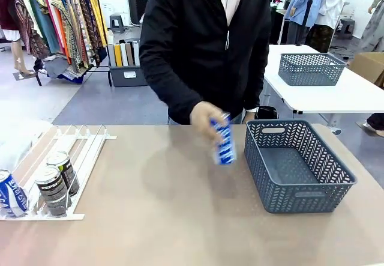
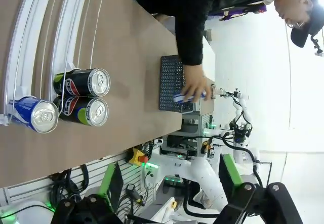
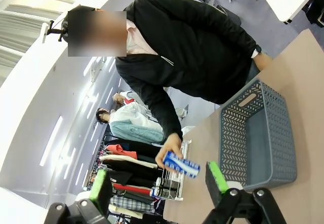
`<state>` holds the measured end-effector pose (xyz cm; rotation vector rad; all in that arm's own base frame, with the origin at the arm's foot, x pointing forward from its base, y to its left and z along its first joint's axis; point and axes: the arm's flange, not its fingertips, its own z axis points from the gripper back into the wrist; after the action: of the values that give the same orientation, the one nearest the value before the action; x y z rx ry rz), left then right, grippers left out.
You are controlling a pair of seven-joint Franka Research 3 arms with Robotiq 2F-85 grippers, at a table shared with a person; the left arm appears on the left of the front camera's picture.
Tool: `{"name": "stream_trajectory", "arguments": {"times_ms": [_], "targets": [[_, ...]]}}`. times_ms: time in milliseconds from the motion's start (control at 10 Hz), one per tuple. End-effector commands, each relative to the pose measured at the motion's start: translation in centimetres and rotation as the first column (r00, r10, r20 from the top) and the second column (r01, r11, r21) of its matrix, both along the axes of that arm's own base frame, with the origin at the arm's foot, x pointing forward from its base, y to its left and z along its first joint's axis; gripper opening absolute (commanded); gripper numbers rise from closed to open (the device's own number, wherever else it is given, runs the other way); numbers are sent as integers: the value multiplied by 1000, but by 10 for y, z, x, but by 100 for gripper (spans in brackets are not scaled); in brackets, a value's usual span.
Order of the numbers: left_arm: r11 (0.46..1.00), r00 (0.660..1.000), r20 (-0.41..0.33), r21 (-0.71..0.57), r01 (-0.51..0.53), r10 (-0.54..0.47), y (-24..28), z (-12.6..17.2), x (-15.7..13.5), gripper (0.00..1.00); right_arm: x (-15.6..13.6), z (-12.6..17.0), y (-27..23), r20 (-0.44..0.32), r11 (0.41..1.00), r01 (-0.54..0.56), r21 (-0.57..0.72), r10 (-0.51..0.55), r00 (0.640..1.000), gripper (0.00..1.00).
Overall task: Retrieve and store the cans from the dispenser.
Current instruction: Pick up the last remaining can from one row of the Automatic Can Dispenser and place it in the middle of the table.
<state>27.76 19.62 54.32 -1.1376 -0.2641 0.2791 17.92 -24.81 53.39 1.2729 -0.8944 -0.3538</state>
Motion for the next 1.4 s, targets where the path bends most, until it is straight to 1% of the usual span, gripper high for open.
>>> {"name": "stream_trajectory", "arguments": {"times_ms": [0,500,600,700,800,900,1000,1100,1200,1300], "targets": [[1000,1000,12,6,15,-15,3,-2,-3,100,2,2,0,34,1000,2,-4,-2,999,100],[1000,1000,12,6,15,-15,3,-2,-3,100,2,2,0,34,1000,2,-4,-2,999,100],[1000,1000,-1,-1,-2,2,1,-1,-1,100,2,2,0,34,1000,2,-4,-2,999,100],[959,999,-32,282,-11,21,-18,3,2,100,2,2,0,34,1000,2,-4,-2,999,100],[859,997,-49,506,79,-63,-47,3,6,100,2,2,0,34,1000,2,-4,-2,999,100],[699,996,-68,710,88,-57,-70,-7,14,100,2,2,0,34,1000,2,-4,-2,999,100],[525,994,-95,844,106,-49,-90,-19,26,100,2,2,0,34,1000,2,-4,-2,999,100],[460,992,-89,879,120,-89,-107,-26,36,100,2,2,0,34,1000,2,-4,-2,999,100],[337,982,-131,926,172,-139,-121,-34,41,100,2,2,0,34,1000,2,-4,-2,999,100],[326,967,-197,914,241,-162,-127,-39,48,100,2,2,0,34,1000,2,-4,-2,999,100]]}}
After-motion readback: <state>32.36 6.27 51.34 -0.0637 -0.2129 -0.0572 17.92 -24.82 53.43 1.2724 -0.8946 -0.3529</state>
